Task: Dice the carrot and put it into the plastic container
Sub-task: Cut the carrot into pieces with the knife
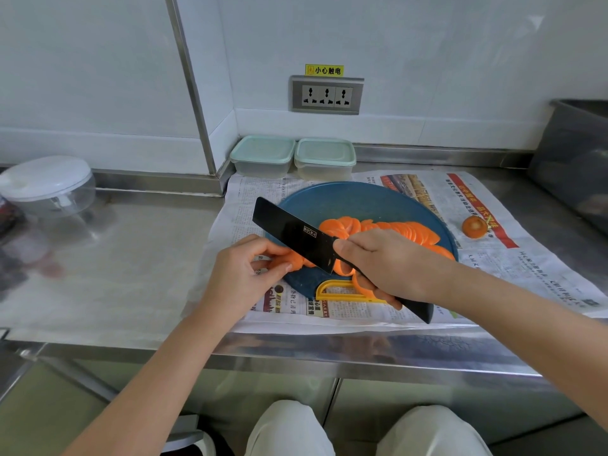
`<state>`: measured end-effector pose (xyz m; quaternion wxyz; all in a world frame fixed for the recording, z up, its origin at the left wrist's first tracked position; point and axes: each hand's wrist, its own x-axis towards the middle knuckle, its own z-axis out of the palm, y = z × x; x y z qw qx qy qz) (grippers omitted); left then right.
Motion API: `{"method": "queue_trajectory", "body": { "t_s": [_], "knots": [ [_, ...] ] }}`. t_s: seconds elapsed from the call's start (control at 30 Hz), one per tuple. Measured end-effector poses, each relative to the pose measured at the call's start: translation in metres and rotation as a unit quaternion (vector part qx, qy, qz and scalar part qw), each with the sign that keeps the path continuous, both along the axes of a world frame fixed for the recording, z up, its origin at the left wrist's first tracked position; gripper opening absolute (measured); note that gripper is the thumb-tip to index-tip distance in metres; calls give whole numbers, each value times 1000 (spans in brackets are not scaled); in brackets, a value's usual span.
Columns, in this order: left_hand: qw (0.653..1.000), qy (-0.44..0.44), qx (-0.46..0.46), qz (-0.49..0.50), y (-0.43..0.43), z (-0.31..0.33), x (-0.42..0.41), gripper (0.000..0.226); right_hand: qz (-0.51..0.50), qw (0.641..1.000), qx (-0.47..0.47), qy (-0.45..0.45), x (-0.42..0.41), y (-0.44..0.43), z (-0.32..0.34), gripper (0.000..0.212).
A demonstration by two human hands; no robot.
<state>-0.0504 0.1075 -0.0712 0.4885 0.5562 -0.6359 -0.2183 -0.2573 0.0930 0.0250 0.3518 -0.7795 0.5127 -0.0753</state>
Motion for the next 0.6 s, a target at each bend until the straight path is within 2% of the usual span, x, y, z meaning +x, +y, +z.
{"method": "queue_trajectory", "body": {
  "t_s": [0.43,0.6],
  "knots": [
    [1000,-8,5,1,1,2,0,29,-14,999,-30,3,4,2,0,46],
    [1000,-12,4,1,1,3,0,28,-11,1000,-13,-2,2,1,0,45]
  ]
}}
